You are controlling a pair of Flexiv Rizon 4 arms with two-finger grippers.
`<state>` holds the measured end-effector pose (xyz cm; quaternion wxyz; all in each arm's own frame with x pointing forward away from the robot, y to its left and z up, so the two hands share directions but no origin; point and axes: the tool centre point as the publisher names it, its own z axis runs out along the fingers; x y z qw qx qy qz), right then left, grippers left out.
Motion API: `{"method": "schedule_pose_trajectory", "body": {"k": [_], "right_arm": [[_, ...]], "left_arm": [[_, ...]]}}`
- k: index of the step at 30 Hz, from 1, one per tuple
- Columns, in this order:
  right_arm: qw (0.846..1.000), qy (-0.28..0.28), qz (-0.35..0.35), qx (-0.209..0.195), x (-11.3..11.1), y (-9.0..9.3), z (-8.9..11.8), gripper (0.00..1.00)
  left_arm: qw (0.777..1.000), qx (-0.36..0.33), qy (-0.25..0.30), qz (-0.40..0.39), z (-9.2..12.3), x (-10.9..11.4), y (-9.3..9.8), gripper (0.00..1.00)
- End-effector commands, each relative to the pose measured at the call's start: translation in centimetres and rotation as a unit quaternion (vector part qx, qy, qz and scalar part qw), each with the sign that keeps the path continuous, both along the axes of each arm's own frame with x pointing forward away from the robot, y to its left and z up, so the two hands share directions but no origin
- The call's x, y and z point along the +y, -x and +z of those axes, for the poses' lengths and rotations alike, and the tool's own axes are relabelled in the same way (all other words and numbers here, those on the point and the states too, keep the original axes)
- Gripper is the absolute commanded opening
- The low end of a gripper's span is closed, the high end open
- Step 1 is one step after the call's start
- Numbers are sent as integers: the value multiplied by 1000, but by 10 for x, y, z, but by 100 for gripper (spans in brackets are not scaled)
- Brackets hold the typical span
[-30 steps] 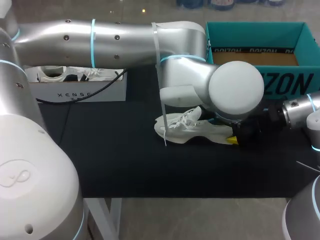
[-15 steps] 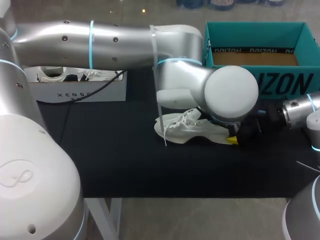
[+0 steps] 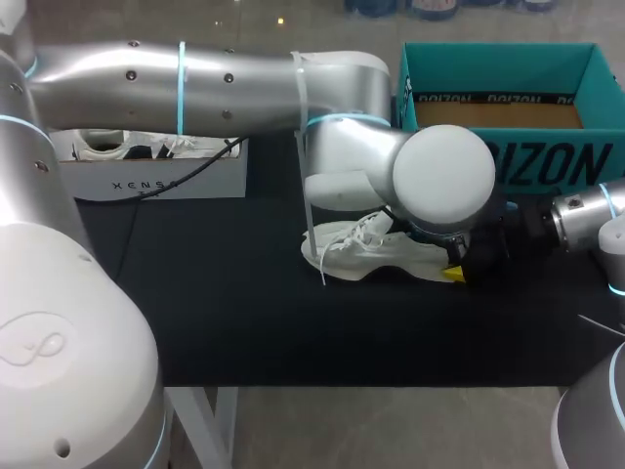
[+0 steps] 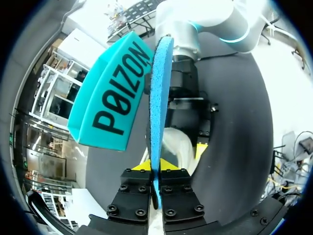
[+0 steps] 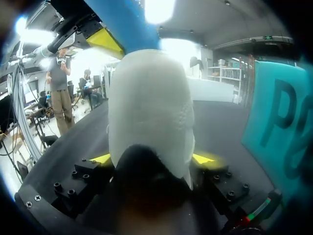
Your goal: Take the shoe out of the shoebox, open the shoe tongue, remove and reinsert the insole, then place the shoe into the shoebox
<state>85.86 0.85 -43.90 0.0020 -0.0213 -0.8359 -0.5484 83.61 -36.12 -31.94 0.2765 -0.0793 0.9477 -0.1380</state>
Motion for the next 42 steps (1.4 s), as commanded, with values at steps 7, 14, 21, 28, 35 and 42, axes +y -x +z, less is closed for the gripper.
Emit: {"method": "schedule_pose_trajectory", "body": {"k": [7,14,21,28,35,42], "right_arm": [[1000,1,-1,0,2,0,-9,0],[1000,1,-1,0,2,0,-9,0],[1000,1,-1,0,2,0,-9,0],[1000,1,-1,0,2,0,-9,0],[1000,1,-1,0,2,0,-9,0],[1000,1,-1,0,2,0,-9,0]], "left_arm": [[999,13,40,0,24,-3,4,0],[989,38,141,-30,94,-12,19,0],[951,88,266,-130,187,-3,35,0],[915,103,312,-233,235,16,37,0],[915,103,312,-233,235,16,37,0],[915,103,312,-233,235,16,37,0]]}}
